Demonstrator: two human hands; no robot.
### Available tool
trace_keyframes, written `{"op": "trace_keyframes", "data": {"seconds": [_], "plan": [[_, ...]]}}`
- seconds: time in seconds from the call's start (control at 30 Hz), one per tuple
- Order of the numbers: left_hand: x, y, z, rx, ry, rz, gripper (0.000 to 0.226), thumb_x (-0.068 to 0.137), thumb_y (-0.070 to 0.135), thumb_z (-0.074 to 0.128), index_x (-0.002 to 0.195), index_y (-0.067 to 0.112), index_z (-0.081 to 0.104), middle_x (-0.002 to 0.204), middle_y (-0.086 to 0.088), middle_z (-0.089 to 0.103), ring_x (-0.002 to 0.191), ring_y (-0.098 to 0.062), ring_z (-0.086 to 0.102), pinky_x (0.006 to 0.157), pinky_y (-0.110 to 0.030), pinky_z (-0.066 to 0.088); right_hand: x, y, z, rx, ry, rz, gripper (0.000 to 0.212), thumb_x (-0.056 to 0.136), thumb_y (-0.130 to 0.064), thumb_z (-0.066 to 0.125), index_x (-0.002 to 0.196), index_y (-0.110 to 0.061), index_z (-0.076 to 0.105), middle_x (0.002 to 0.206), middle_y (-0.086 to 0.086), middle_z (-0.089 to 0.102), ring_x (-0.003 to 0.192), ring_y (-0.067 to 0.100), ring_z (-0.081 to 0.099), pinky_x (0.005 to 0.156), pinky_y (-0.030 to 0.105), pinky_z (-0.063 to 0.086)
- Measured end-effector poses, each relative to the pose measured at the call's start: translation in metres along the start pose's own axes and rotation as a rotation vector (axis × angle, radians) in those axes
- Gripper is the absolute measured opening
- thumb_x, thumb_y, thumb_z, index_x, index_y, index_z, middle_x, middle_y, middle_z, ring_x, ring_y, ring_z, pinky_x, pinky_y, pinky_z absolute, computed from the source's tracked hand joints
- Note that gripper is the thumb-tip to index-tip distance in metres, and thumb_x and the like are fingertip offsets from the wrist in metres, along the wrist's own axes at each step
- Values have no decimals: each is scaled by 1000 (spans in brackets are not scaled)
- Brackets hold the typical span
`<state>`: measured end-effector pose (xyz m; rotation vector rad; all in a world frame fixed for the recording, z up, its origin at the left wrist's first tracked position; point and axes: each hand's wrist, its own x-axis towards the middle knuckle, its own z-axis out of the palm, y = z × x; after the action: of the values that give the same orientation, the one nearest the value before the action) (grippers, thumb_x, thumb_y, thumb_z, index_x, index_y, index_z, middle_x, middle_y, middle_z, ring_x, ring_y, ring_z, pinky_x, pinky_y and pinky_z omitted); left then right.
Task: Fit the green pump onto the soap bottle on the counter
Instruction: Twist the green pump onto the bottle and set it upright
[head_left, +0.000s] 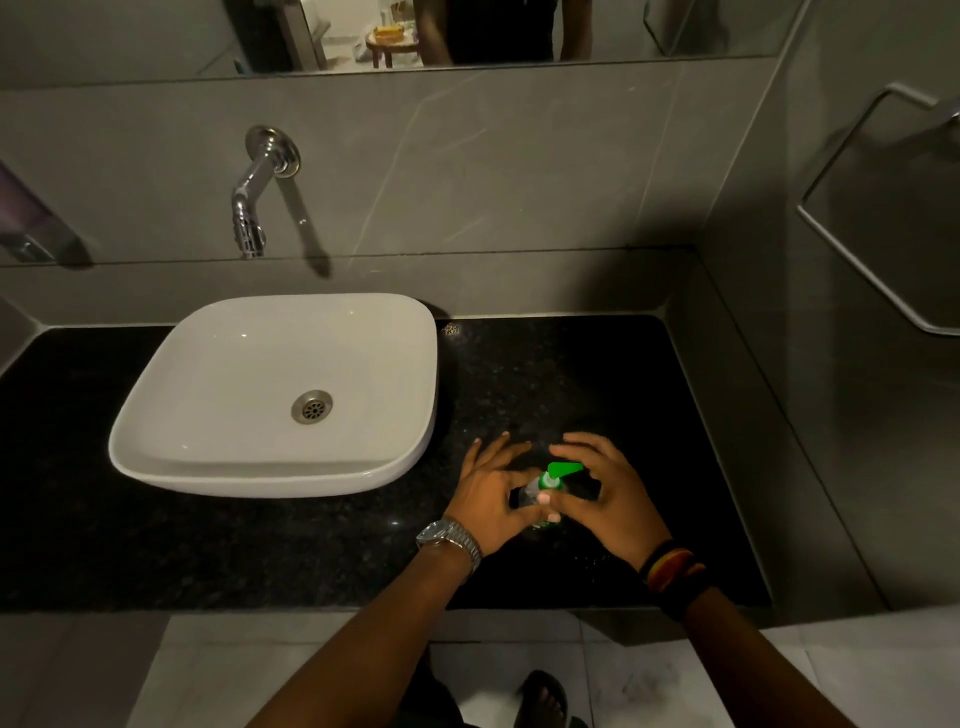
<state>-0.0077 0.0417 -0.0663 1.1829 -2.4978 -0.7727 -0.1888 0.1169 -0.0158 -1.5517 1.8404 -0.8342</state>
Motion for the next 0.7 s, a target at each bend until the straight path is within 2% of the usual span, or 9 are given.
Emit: {"op": "trace_keyframes", "data": {"seconds": [0.1, 0.17, 0.23, 0.33, 0.4, 0.47, 0.57, 0.63, 0.7], "plan": [[-1, 0, 1, -25, 19, -1, 57, 77, 63, 72, 128, 38, 67, 158, 3, 44, 155, -21, 18, 127, -49, 1, 1, 0, -2, -63, 23, -17, 28, 73, -28, 88, 94, -15, 77, 128, -5, 61, 121, 16, 55, 103, 30, 45], [0, 1, 0, -41, 18, -14, 56, 76, 63, 73, 126, 37, 69, 158, 2, 43, 155, -21, 17, 127, -46, -1, 6, -3, 0, -86, 85, 20, 33, 66, -29, 93, 81, -9, 71, 115, -1, 64, 111, 19, 58, 97, 35, 49], [1, 1, -1, -45, 14, -18, 56, 76, 63, 74, 124, 37, 70, 159, 2, 43, 156, -21, 16, 125, -43, -3, 7, -4, 0, -82, 99, 42, 38, 65, -32, 93, 87, -10, 70, 116, 1, 62, 112, 19, 57, 97, 37, 50], [0, 0, 0, -38, 17, -3, 56, 75, 64, 74, 125, 37, 70, 158, 2, 44, 156, -21, 17, 125, -42, -4, 2, 0, -3, -86, 3, -17, 49, 76, -31, 86, 121, -23, 69, 139, -3, 53, 130, 17, 47, 111, 38, 44], [-1, 2, 1, -33, 27, -3, 58, 76, 65, 72, 128, 40, 67, 158, 3, 44, 155, -21, 17, 125, -43, -4, 2, 2, -4, -118, -52, -76, 38, 82, -28, 81, 119, -24, 73, 144, -5, 52, 133, 16, 45, 113, 40, 42], [-2, 2, 1, -29, 24, -3, 59, 76, 67, 71, 128, 41, 66, 158, 3, 44, 155, -21, 17, 125, -45, -4, 4, 0, -3, -150, -38, -84, 28, 80, -29, 81, 106, -19, 77, 134, -5, 59, 126, 16, 50, 108, 43, 45], [-1, 2, -1, -42, 14, -2, 53, 76, 67, 69, 121, 39, 71, 158, 2, 44, 155, -21, 17, 126, -48, -2, 8, -7, 0, -198, 54, -23, 39, 70, -43, 86, 88, -14, 67, 110, -2, 62, 108, 18, 56, 94, 43, 50], [-1, 1, 0, -42, 17, 3, 49, 77, 65, 70, 116, 36, 73, 157, 1, 45, 155, -22, 18, 127, -49, -1, 5, -7, 4, -192, 71, -3, 46, 68, -51, 85, 93, -18, 65, 112, -3, 60, 109, 16, 55, 96, 41, 50], [-1, -1, 2, -32, 23, 4, 51, 78, 64, 66, 118, 35, 73, 157, 0, 46, 155, -24, 19, 126, -49, -1, 1, -4, 3, -168, 12, -37, 51, 73, -50, 81, 115, -25, 67, 133, -7, 54, 126, 14, 48, 107, 39, 45]]}}
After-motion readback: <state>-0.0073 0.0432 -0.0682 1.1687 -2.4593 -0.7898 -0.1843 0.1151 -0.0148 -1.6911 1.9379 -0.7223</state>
